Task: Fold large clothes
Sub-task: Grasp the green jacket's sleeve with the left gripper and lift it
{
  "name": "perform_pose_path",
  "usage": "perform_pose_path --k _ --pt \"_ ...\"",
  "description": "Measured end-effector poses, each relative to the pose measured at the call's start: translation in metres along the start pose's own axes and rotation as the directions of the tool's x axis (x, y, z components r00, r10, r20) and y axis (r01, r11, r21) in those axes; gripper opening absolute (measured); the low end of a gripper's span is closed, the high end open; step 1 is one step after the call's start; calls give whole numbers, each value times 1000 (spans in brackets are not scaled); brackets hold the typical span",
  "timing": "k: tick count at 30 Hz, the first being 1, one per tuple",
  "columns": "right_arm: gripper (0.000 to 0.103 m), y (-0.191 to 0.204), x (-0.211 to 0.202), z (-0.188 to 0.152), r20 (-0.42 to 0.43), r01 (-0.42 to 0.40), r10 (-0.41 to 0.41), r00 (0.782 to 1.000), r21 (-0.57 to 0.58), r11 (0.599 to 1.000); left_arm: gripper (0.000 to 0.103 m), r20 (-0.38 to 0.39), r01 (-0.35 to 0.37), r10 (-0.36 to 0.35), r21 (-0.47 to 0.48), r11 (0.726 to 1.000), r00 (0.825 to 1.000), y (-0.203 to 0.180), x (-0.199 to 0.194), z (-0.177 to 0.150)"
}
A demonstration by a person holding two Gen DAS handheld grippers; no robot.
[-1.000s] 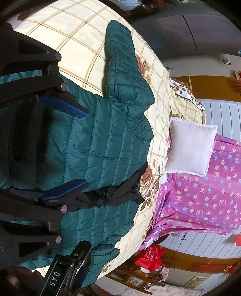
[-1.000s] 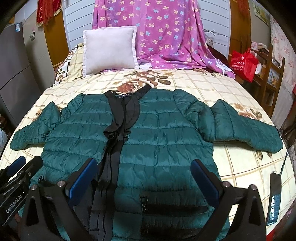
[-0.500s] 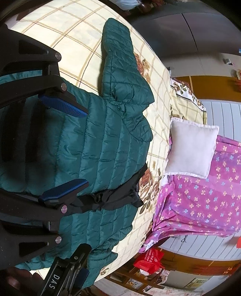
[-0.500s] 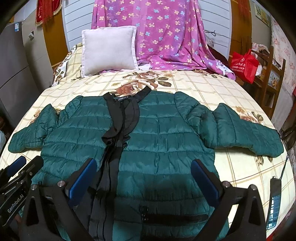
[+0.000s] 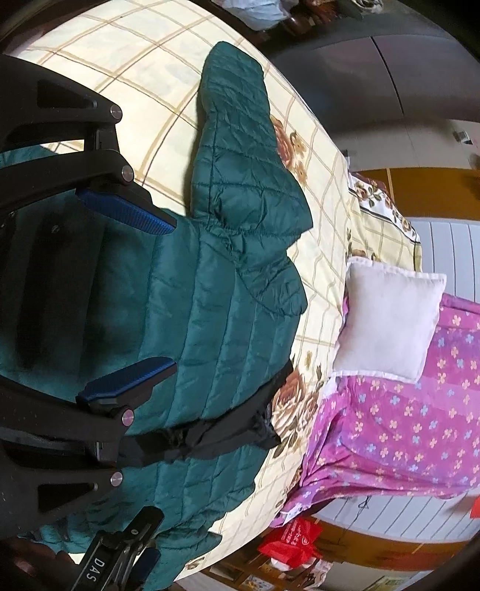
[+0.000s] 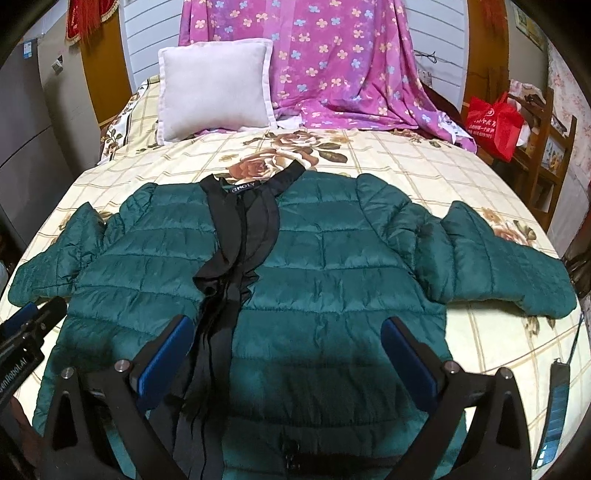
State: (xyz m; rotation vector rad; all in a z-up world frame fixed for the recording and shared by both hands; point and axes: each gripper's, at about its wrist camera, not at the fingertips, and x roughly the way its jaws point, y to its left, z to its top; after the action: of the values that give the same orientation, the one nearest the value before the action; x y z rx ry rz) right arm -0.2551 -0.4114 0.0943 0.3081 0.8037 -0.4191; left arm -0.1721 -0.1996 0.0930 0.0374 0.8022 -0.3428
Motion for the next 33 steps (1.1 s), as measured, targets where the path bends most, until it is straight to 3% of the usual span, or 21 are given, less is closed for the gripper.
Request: perform_pose_path --k 13,21,25,30,33 --pt "103 2 46 1 -62 2 -1 998 8 1000 48 -15 -67 67 -57 996 998 42 24 18" --pt "103 13 59 4 -83 -15 14 996 -12 1000 48 -34 -138 134 -139 981 990 106 36 33" --pt "103 17 61 4 -92 -23 21 996 -21 1000 48 -51 -190 183 -262 946 982 166 40 38" --pt "103 23 58 0 -108 -49 45 993 -32 998 48 -68 -258 256 -460 849 964 253 46 37" --pt "103 28 56 -2 -106 -56 51 993 -49 997 48 -89 -304 305 -532 791 948 291 52 33"
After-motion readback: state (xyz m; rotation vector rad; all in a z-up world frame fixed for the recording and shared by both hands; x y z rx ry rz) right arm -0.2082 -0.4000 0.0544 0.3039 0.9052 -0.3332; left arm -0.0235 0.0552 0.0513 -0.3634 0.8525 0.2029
